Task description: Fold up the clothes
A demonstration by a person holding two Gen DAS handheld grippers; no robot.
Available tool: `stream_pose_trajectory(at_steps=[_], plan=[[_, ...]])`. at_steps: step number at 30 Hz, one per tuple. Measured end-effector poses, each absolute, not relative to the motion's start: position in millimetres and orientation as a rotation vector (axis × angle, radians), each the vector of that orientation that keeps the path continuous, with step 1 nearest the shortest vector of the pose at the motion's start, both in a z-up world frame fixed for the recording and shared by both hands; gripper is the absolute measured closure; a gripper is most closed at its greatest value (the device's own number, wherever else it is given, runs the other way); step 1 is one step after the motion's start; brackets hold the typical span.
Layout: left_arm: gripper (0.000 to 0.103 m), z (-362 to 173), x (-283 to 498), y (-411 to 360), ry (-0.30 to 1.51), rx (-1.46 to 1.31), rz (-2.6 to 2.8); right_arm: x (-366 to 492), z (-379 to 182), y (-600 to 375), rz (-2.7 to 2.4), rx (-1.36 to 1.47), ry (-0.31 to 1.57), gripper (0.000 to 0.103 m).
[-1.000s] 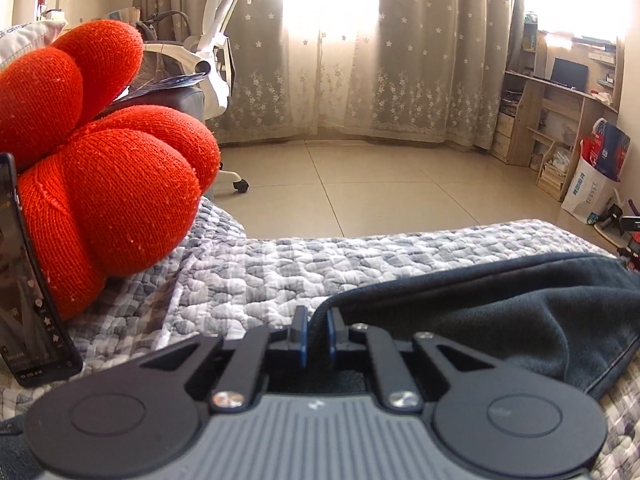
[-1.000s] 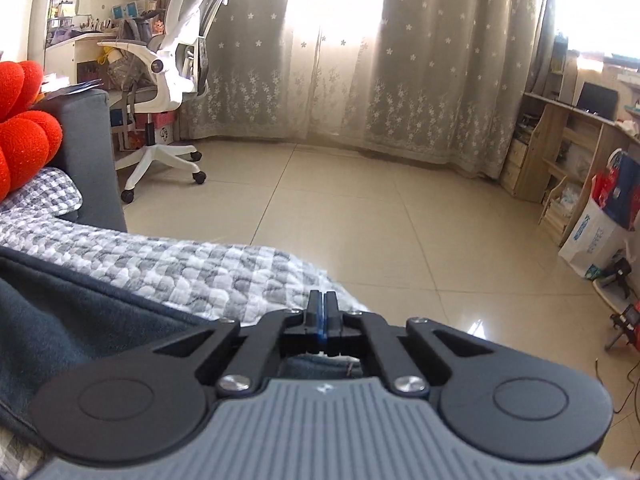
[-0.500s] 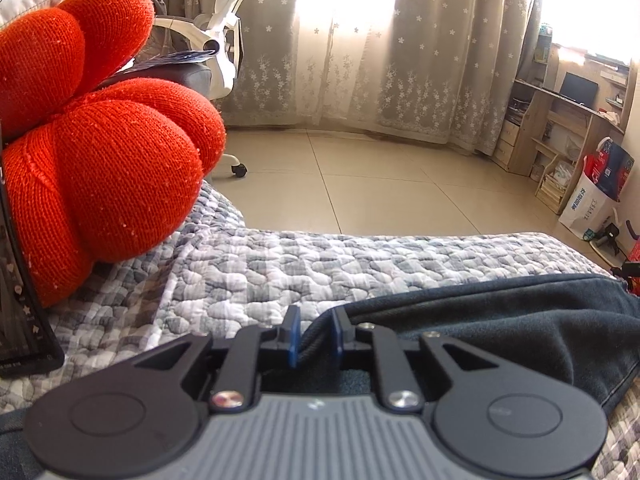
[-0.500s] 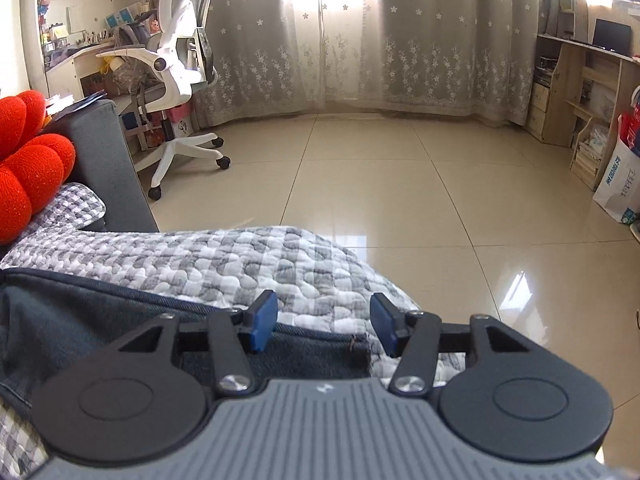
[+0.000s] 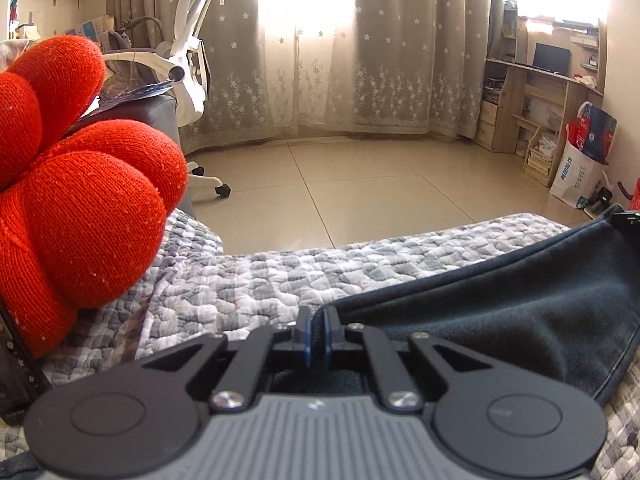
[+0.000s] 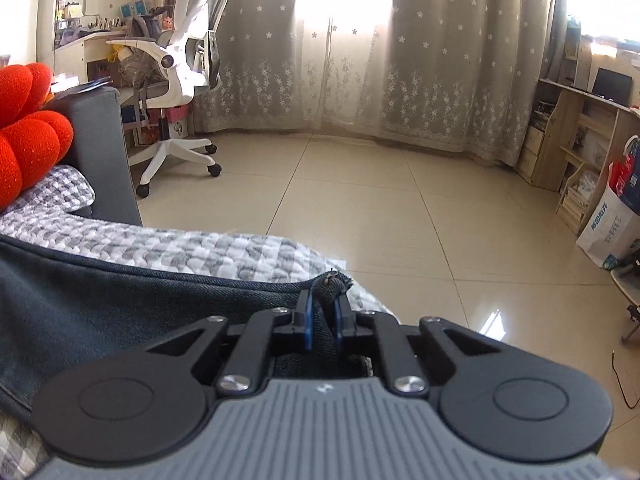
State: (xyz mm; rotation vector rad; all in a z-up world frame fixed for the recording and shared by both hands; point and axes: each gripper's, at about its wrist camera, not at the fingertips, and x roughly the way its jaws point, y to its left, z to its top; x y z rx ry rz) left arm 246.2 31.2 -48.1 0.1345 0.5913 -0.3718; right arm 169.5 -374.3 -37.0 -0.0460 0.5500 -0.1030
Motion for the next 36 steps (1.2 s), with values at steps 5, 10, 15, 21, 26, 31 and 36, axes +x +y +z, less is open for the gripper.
stream_pose_trajectory(at_steps=[5,10,15,21,26,31,36], plan=[[0.098,-56.6,255.9,27.0,0.588,0.169,-0.343,217.1,-41.0,-370.3,-0.099,-0.097,0.560,0.092],[0.103,-79.5,274.5,26.5,0.610,0.185,-0.270,250.7,-72.1,-366.4,-0.114,-0.117,0.633,0.091],[0.098,-77.7,271.0,24.3,0.608,0.197,-0.249,255.2,-93.2,-355.8,-0.170,-0.203,0.654,0.084],[0.071,-61.1,245.6,21.4,0.559,0.224,-0.274,229.3,-68.2,-356.1,-0.209,-0.171,0.604,0.067],[0.039,-42.5,219.1,26.6,0.535,0.167,-0.378,192.9,-53.3,-317.9,-0.056,-0.148,0.552,0.048],[0.027,-45.9,202.6,14.6,0.604,0.152,-0.502,176.2,-56.7,-256.0,0.169,-0.134,0.577,0.045],[0.025,-69.0,187.6,8.3,0.706,0.204,-0.575,173.9,-75.2,-226.9,0.243,-0.195,0.615,0.039]])
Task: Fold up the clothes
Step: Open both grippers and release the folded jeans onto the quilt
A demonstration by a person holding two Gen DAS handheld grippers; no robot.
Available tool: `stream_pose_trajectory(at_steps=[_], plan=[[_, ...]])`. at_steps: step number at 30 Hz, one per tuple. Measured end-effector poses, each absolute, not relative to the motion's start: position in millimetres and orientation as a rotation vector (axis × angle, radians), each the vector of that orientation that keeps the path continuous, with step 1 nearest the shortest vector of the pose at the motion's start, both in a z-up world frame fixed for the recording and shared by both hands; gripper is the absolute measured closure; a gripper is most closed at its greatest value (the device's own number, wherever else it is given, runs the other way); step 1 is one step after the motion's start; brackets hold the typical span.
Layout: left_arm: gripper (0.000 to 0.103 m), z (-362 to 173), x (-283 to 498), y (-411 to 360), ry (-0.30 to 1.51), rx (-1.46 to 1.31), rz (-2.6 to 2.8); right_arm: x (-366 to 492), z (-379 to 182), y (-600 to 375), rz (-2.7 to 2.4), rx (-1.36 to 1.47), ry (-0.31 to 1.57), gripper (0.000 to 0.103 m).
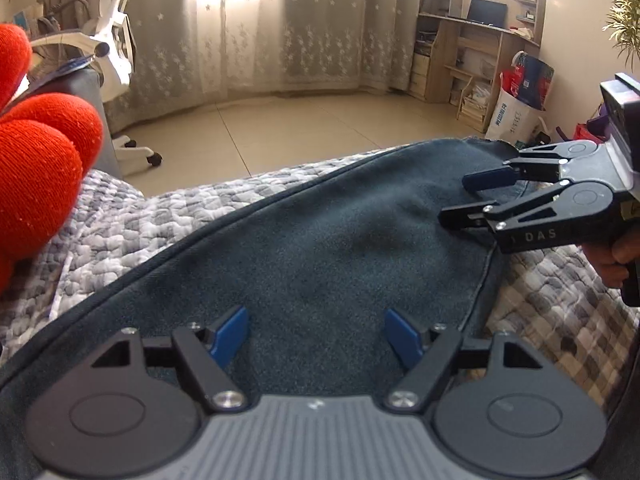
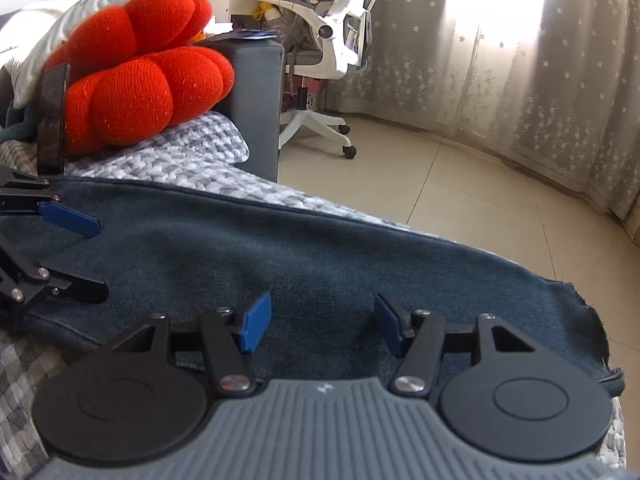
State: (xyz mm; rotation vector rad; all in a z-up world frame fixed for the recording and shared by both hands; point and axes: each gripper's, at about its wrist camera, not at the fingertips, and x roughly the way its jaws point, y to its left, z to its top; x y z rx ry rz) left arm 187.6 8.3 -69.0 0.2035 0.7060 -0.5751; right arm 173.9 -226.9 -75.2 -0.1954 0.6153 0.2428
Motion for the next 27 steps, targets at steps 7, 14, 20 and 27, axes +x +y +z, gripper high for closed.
stream_pose_trajectory(at_steps=[7,14,20,27], plan=[[0.023,-67.4,145.3,46.7,0.755,0.125,-0.656,160.4,-74.0,-274.6,0.128,-0.116,0.640,0.030],[0.023,-52.7,116.3,95.9,0.707,0.089,-0.559,136.1,-58.0,-265.6,0.108,-0.090,0.613,0.029],[0.023,-50.0,117.4,146.9,0.671,0.074,-0.369,128.7,-53.8,-219.1,0.214,-0.089,0.583,0.028],[0.022,-70.7,103.7,209.3,0.668,0.037,-0.258,131.0,-71.9,-183.7,0.289,-0.155,0.611,0.028]])
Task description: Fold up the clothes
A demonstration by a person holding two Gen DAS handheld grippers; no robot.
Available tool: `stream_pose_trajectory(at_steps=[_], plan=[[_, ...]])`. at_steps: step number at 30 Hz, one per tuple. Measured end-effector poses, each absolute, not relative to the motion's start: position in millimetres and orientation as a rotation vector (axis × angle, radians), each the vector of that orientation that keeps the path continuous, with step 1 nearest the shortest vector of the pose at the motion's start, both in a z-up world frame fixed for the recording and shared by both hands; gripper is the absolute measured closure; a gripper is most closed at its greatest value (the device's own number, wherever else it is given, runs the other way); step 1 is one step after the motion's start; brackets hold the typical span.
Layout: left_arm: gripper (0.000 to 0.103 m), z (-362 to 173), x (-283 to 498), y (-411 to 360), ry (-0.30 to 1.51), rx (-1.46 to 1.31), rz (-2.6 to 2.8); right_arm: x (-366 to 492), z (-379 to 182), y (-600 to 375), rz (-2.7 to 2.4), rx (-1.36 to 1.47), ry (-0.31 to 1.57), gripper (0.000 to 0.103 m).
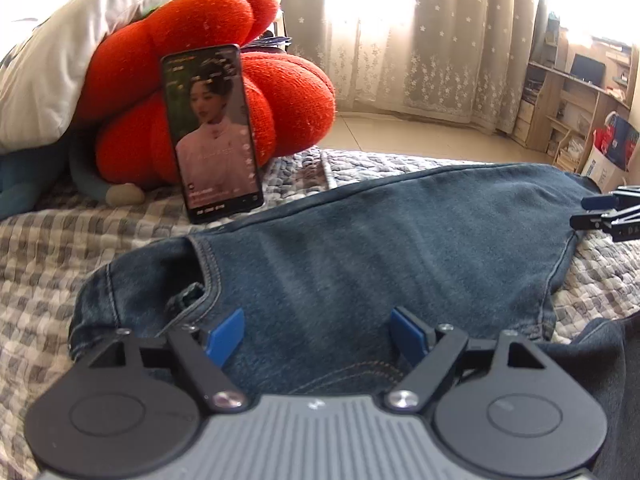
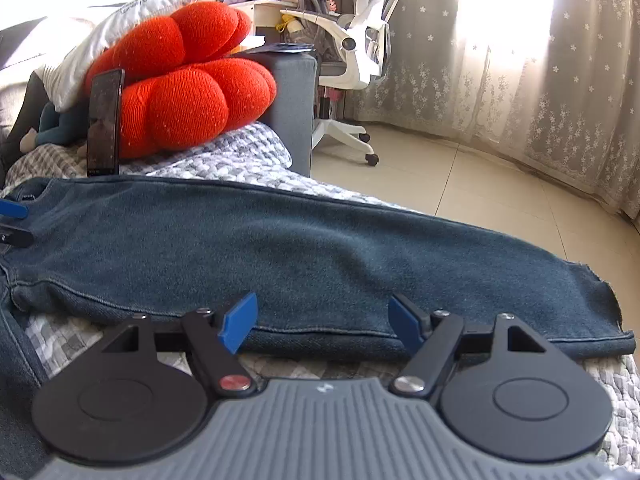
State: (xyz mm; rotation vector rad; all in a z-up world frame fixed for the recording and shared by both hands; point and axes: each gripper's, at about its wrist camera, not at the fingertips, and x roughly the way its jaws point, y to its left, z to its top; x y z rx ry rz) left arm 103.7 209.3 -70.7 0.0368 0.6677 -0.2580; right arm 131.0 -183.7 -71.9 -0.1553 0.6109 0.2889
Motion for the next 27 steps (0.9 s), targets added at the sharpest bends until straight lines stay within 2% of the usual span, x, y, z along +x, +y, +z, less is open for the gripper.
stream_pose_trajectory(at_steps=[8,13,19,21,23,27], plan=[[0.020,-85.7,76.0,247.1,0.619,-0.042,-0.254,130.0,-77.0,-226.5,0.199,-0.125,0.643,0.027],[0.020,-72.1,63.6,249.6,0.623,-0.028,-0.223,117.3,-71.0,-258.4,0.064,-0.078,0.654,0.025],[0.020,-57.4,48.4,249.3,0.580,-0.026,-0.209,89.4,-49.0,-245.6,0.145,-0.049,0.616,0.025],[0.023,-53.7,54.2,253.4,0.587,-0.028,-0.189,82.9,-40.5,-230.9,0.169,-0.067,0.599,0.025],[0.032,-51.4,65.9,257.6,0.602,-0.027,-0.183,80.2,-32.9,-216.8,0.196,-0.070,0.587,0.025],[0.041,-53.4,98.0,259.5,0.637,0.009,-0.186,73.8,-29.7,-193.2,0.255,-0.068,0.580,0.025]])
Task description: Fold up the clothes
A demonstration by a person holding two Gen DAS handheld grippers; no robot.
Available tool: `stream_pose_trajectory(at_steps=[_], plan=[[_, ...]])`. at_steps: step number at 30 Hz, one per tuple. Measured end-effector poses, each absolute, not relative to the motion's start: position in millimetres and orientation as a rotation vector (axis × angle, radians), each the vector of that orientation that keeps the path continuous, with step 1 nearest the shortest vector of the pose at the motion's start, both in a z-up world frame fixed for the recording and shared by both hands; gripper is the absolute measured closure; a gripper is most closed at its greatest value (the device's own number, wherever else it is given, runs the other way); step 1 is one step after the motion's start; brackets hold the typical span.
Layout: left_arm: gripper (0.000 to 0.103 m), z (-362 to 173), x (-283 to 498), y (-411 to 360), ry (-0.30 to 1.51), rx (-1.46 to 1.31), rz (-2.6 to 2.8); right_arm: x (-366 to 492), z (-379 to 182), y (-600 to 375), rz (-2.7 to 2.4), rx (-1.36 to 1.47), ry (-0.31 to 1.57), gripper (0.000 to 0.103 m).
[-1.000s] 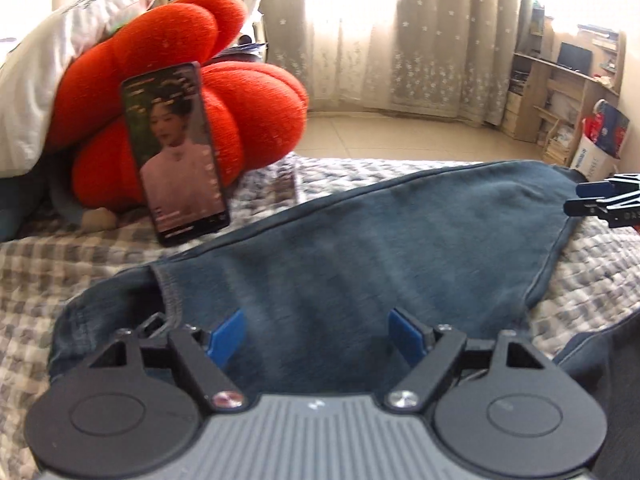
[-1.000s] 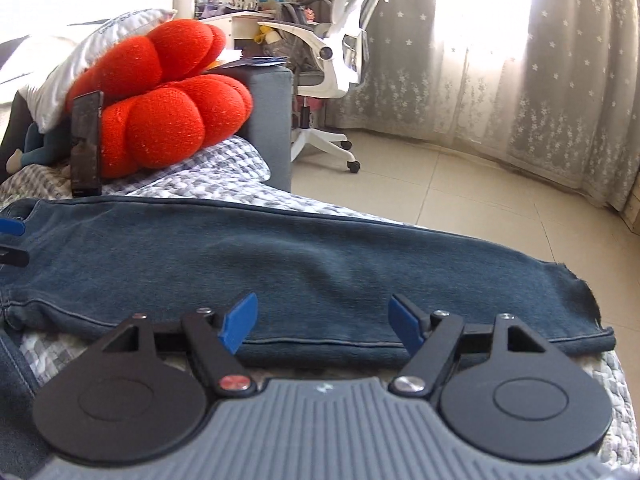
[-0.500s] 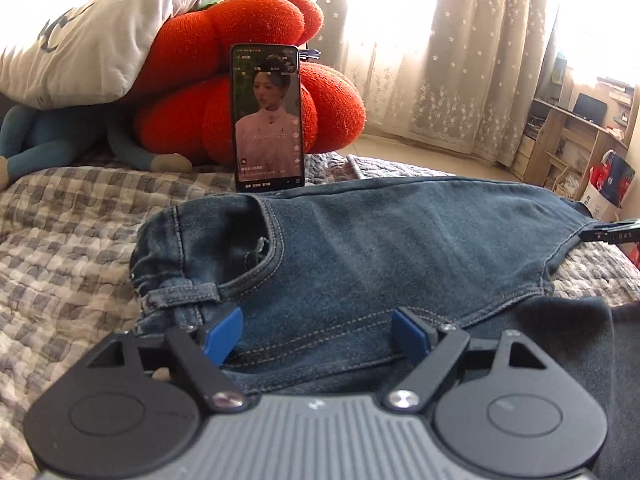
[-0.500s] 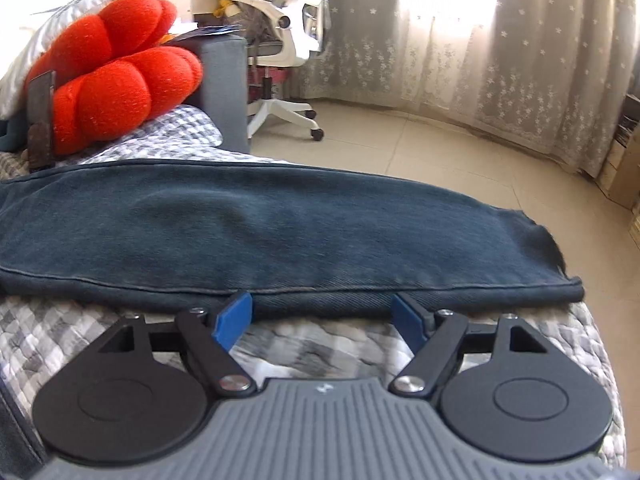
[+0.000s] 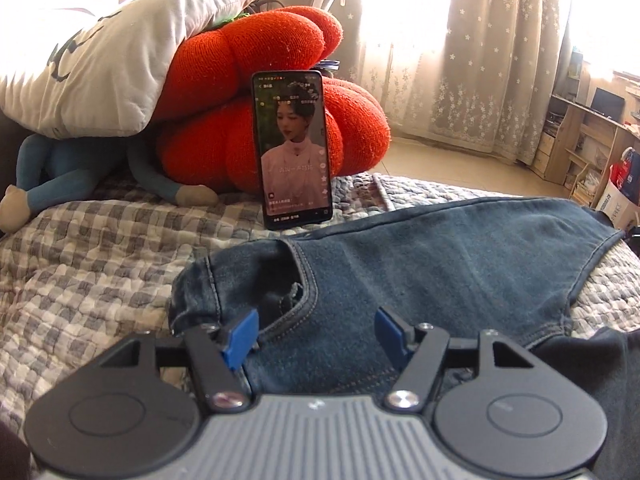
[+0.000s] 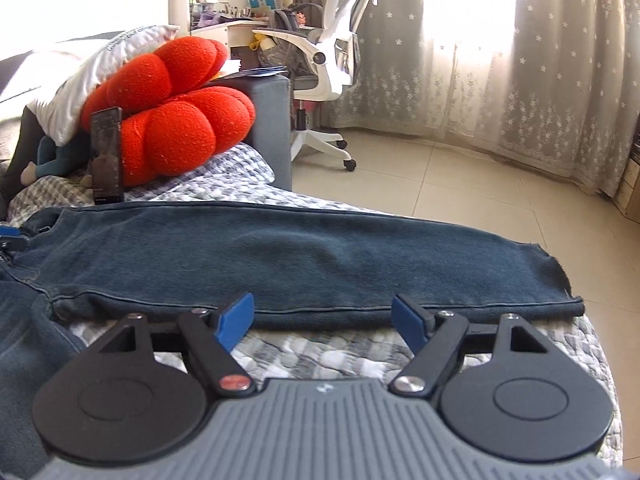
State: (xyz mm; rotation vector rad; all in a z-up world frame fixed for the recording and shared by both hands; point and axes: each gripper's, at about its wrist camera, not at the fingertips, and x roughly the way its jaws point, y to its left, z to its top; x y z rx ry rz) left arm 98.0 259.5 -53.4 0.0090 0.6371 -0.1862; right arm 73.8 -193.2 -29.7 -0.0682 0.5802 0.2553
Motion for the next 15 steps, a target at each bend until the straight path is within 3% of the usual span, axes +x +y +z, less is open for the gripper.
stream_pose_trajectory(at_steps=[5,11,15], plan=[[0.057,-65.9,139.4,264.4,0.770,-0.042,-0.267,70.1,-35.9,-170.5,0.294,-0.099,0.600,0.025],[0.060,-75.5,166.8,298.9,0.858,-0.471,-0.465,71.5,-47.6,-160.5,0.294,-0.138,0.632,0.025],[0.076,-75.3,155.5,292.9,0.807,-0.401,-0.363,72.5,-51.3,-156.7,0.287,-0.164,0.644,0.025]])
